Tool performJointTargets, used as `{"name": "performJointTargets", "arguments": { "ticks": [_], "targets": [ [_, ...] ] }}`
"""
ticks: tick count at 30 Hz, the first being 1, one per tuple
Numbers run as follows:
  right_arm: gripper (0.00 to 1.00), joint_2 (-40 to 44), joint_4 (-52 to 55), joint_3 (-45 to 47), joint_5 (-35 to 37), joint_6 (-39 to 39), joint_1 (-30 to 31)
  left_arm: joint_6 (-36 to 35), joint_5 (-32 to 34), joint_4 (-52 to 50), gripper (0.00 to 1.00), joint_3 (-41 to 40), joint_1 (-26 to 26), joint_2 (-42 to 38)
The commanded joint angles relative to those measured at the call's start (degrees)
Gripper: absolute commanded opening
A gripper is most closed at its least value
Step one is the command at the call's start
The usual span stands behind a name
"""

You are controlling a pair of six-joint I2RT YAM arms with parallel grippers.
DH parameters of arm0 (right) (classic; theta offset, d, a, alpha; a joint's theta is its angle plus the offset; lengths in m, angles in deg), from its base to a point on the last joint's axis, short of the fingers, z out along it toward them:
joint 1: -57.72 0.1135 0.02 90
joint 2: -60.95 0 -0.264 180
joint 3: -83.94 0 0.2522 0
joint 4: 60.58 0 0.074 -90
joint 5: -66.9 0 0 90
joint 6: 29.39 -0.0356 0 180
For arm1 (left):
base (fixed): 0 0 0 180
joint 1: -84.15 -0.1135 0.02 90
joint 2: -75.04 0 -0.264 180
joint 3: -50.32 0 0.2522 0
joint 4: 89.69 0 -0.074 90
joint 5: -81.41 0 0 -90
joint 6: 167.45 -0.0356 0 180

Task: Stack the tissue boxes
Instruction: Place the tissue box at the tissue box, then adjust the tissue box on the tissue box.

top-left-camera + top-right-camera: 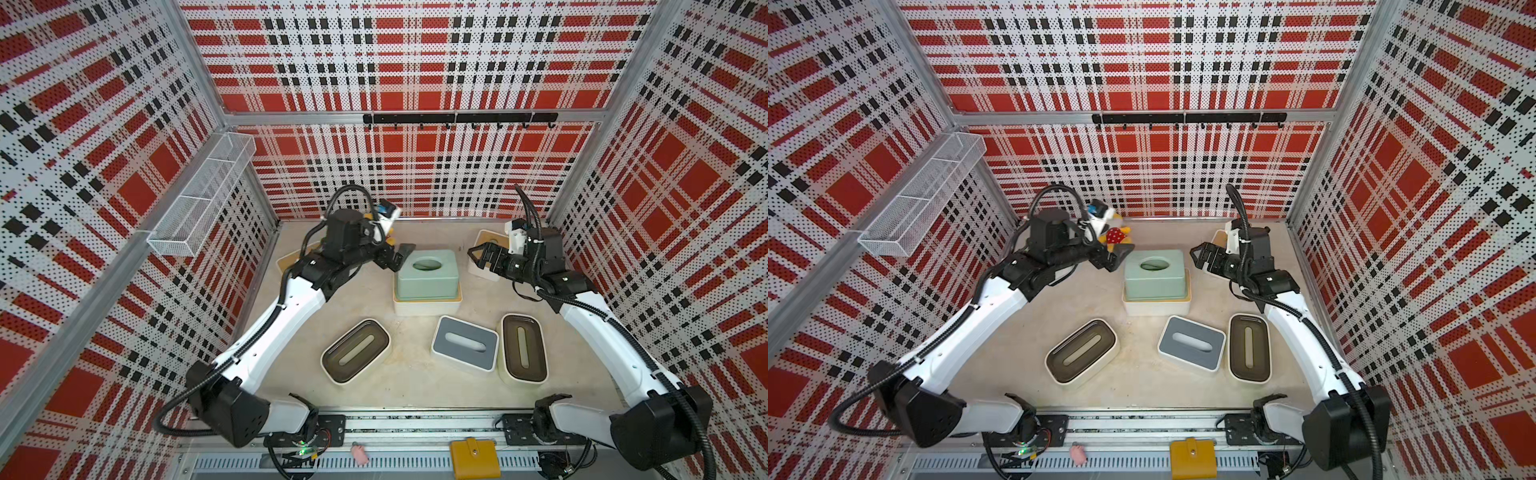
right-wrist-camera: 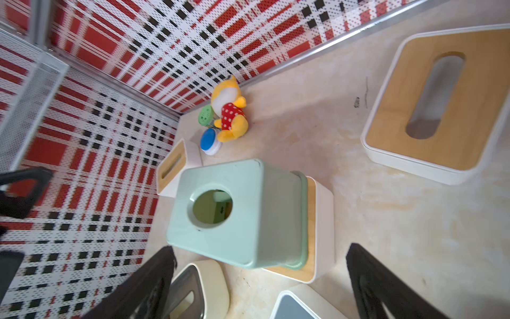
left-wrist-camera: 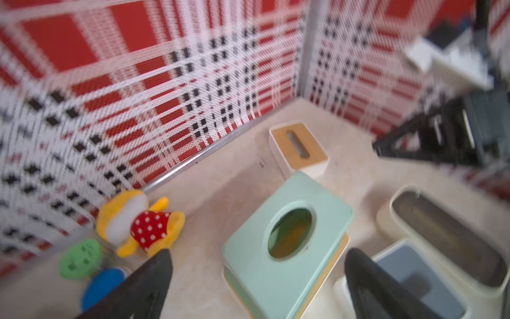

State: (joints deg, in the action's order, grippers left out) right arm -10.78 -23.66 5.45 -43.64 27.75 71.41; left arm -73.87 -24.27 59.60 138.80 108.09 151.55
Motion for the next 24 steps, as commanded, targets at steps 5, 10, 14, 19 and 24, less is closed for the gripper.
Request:
{"name": "performJointTargets", "arguments": {
  "ticks": [5, 10, 14, 19, 24],
  "targets": [
    [0.99, -6.76, -13.38, 0.91, -11.59, -6.86, -0.12, 44.78, -12.97, 16.38, 0.99, -9.85, -7.78, 1.58],
    [1.00, -10.28, -16.31, 1.72, -14.45, -11.03, -0.08, 46.35, -15.55, 10.58, 0.99, -6.34, -3.60, 7.61],
    [1.00, -11.64, -17.68, 3.04, -15.29, -12.80, 0.17, 41.51, -12.89, 0.95, 0.99, -0.07, -0.73, 12.52],
    [1.00, -13.23, -16.97, 2.77, -18.02, -12.64, 1.37, 40.07, -12.59, -1.96, 0.99, 2.36, 0.34, 14.53],
    [1.00, -14.11, -17.14, 2.78, -17.96, -12.43, 2.46, 39.49, -12.66, -2.37, 0.99, 2.36, 0.37, 15.20]
  ]
}}
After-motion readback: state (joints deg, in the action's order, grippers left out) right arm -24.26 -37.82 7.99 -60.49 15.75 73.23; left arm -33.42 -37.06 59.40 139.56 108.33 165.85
